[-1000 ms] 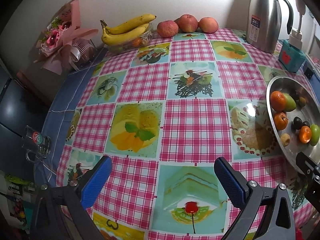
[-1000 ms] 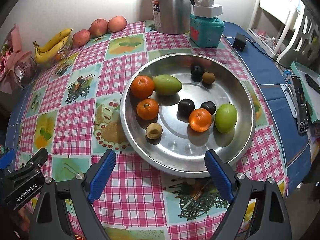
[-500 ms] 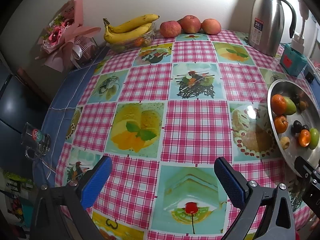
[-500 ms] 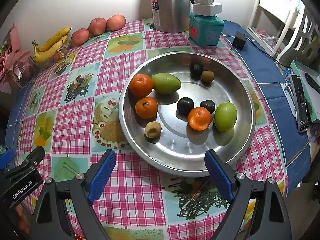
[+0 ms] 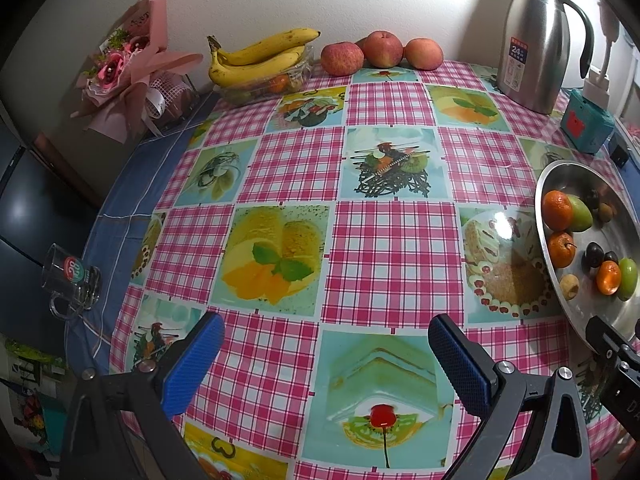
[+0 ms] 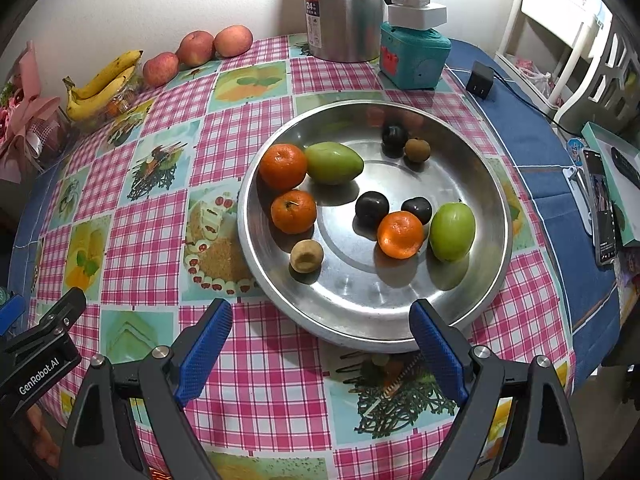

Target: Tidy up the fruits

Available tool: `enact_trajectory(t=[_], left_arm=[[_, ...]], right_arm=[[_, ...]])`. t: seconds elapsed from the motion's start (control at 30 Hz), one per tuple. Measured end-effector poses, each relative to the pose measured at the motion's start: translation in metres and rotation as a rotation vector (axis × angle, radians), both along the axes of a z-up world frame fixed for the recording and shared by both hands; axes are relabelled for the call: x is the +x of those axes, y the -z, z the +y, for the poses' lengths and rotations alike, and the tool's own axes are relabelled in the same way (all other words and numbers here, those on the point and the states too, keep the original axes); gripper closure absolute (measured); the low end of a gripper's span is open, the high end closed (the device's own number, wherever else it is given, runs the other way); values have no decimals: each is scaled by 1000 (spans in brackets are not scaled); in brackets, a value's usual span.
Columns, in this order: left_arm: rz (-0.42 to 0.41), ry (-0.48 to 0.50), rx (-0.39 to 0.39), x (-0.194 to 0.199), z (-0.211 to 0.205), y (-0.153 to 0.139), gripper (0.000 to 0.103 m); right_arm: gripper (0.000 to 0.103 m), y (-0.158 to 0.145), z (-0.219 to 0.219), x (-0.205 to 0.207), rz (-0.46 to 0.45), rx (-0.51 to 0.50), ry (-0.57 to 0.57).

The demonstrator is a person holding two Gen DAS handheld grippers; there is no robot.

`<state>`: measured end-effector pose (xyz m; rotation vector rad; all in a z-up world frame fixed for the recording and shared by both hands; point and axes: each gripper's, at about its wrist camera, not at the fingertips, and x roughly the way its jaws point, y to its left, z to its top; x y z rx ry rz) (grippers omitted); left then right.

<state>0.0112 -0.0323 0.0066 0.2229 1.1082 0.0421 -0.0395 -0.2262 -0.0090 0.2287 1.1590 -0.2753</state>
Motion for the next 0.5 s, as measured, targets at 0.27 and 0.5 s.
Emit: enact_trajectory(t=[0.27,0.5], left_arm=[[-3,-3,-3,0,0,-1,0],[-3,-3,-3,0,1,-1,0]], right_arm=[[13,1,0,0,8,-1,-2],[12,2,0,1,11,-2,-3]])
